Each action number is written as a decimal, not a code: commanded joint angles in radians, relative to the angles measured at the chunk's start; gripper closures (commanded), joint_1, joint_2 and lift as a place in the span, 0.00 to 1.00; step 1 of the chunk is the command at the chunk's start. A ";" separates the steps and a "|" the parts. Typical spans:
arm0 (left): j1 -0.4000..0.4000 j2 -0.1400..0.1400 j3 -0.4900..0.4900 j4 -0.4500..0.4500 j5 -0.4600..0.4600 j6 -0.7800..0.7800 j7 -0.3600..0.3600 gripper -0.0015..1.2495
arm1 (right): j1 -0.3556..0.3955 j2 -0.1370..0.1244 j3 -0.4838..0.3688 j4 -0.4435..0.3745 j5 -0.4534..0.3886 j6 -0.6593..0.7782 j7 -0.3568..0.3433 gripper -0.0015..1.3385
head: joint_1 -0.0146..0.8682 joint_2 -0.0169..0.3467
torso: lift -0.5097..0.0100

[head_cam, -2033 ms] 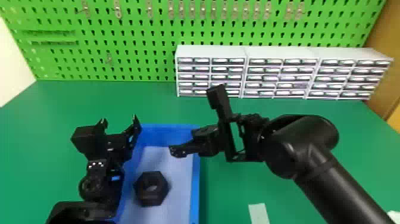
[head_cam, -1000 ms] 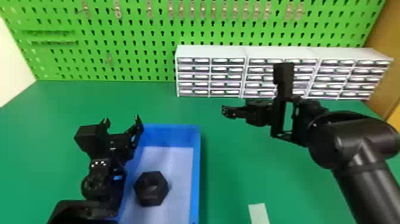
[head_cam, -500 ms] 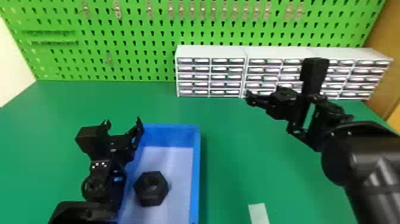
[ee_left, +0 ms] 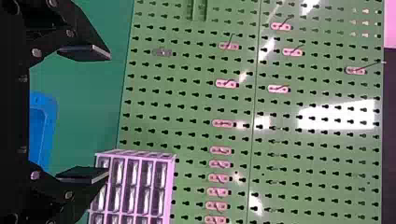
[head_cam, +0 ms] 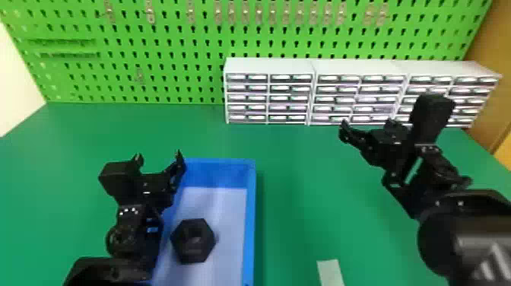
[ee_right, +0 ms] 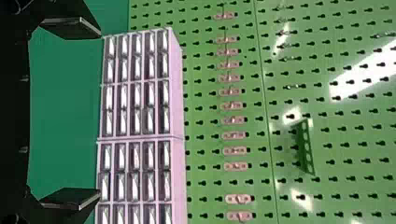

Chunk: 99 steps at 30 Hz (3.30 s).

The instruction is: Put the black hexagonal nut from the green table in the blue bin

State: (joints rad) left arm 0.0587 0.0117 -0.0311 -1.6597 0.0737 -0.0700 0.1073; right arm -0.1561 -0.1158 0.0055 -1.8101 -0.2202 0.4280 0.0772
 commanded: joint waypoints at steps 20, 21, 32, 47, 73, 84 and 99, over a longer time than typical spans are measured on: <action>-0.008 -0.001 -0.010 0.000 0.006 0.001 0.002 0.31 | 0.132 -0.010 0.067 0.071 0.078 -0.272 -0.148 0.08 | 0.76 0.20 | 0.80; -0.008 -0.001 -0.010 0.000 0.006 0.001 0.002 0.31 | 0.133 -0.012 0.068 0.072 0.081 -0.273 -0.151 0.09 | 0.76 0.20 | 0.80; -0.006 -0.001 -0.013 0.000 0.011 0.001 0.002 0.31 | 0.141 -0.019 0.068 0.091 0.065 -0.302 -0.162 0.09 | 0.76 0.20 | 0.80; -0.003 -0.001 -0.018 0.000 0.017 0.001 0.002 0.31 | 0.145 -0.022 0.074 0.091 0.061 -0.310 -0.163 0.09 | 0.76 0.20 | 0.80; -0.008 -0.003 -0.030 0.012 0.020 0.006 0.002 0.31 | 0.153 -0.033 0.073 0.089 0.056 -0.311 -0.163 0.09 | 0.76 0.20 | 0.80; 0.007 -0.001 -0.024 -0.003 0.021 0.007 0.000 0.31 | 0.159 -0.035 0.070 0.084 0.056 -0.311 -0.163 0.09 | 0.76 0.20 | 0.80; 0.021 -0.001 -0.013 -0.057 0.026 0.064 -0.005 0.31 | 0.171 -0.042 0.065 0.074 0.056 -0.311 -0.163 0.09 | 0.76 0.20 | 0.80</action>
State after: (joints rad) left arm 0.0769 0.0107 -0.0477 -1.7063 0.1018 -0.0198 0.1066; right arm 0.0128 -0.1554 0.0711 -1.7348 -0.1641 0.1166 -0.0859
